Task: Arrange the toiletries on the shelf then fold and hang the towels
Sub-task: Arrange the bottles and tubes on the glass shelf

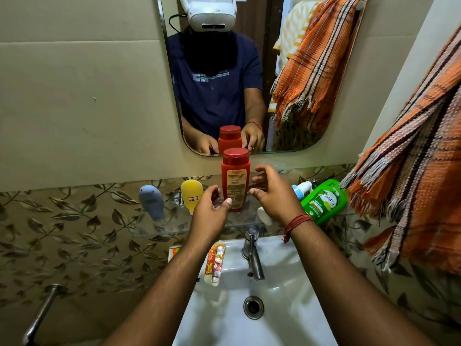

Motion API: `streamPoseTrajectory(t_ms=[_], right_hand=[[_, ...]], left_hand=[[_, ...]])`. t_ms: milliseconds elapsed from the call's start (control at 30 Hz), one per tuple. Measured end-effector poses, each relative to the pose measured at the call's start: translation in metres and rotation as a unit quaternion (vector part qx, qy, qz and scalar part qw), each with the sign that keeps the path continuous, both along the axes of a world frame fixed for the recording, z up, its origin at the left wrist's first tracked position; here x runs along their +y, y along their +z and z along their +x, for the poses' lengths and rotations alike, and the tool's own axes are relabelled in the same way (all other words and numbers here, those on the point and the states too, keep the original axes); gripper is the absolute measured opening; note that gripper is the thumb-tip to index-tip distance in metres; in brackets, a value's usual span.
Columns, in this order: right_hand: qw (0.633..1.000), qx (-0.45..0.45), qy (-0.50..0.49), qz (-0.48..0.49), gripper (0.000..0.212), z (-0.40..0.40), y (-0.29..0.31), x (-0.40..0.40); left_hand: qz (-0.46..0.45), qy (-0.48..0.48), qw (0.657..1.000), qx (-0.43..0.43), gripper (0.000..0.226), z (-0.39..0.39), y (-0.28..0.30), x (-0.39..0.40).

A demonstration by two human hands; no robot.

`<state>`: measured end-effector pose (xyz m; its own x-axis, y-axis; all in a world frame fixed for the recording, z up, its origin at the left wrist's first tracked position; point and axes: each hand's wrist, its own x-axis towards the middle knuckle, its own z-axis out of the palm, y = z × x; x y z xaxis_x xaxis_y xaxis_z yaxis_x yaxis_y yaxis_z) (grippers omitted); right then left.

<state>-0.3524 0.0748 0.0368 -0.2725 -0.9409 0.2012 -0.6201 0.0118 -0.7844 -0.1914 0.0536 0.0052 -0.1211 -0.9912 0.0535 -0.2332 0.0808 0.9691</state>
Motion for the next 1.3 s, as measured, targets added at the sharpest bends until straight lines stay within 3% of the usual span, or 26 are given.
streamPoseTrajectory(t_ms=[133,300,467,667,800,933,1067,1200,1300], right_hand=[[0.998,-0.008,-0.064,-0.024,0.035,-0.023,-0.001,0.017],[0.974,0.191,-0.121,0.027,0.017,-0.048,-0.009,0.032],[0.927,0.325,-0.158,0.099,0.014,-0.04,-0.013,0.036],[0.925,0.325,-0.163,0.11,0.019,-0.032,-0.014,0.034],[0.932,0.316,-0.154,0.088,0.019,-0.033,-0.016,0.036],[0.963,0.217,-0.156,0.003,0.018,-0.037,-0.019,0.042],[0.989,0.018,-0.143,-0.045,0.02,-0.038,-0.015,0.046],[0.972,-0.207,-0.108,-0.034,0.034,-0.043,-0.011,0.035],[0.97,-0.24,-0.027,-0.035,0.034,-0.051,-0.002,0.028]], left_hand=[[-0.042,-0.007,0.999,-0.013,0.037,0.002,-0.008,0.028],[-0.122,-0.129,0.971,-0.16,0.038,-0.031,-0.007,0.037],[-0.177,-0.18,0.91,-0.328,0.046,-0.072,-0.005,0.021],[-0.177,-0.167,0.88,-0.408,0.047,-0.092,-0.009,0.007],[-0.175,-0.133,0.894,-0.391,0.054,-0.09,-0.015,0.012],[-0.181,-0.086,0.924,-0.326,0.054,-0.076,-0.014,0.025],[-0.201,-0.024,0.956,-0.213,0.054,-0.062,-0.011,0.046],[-0.232,-0.022,0.961,-0.146,0.058,-0.074,-0.006,0.057],[-0.174,-0.059,0.979,-0.094,0.066,-0.086,-0.003,0.053]])
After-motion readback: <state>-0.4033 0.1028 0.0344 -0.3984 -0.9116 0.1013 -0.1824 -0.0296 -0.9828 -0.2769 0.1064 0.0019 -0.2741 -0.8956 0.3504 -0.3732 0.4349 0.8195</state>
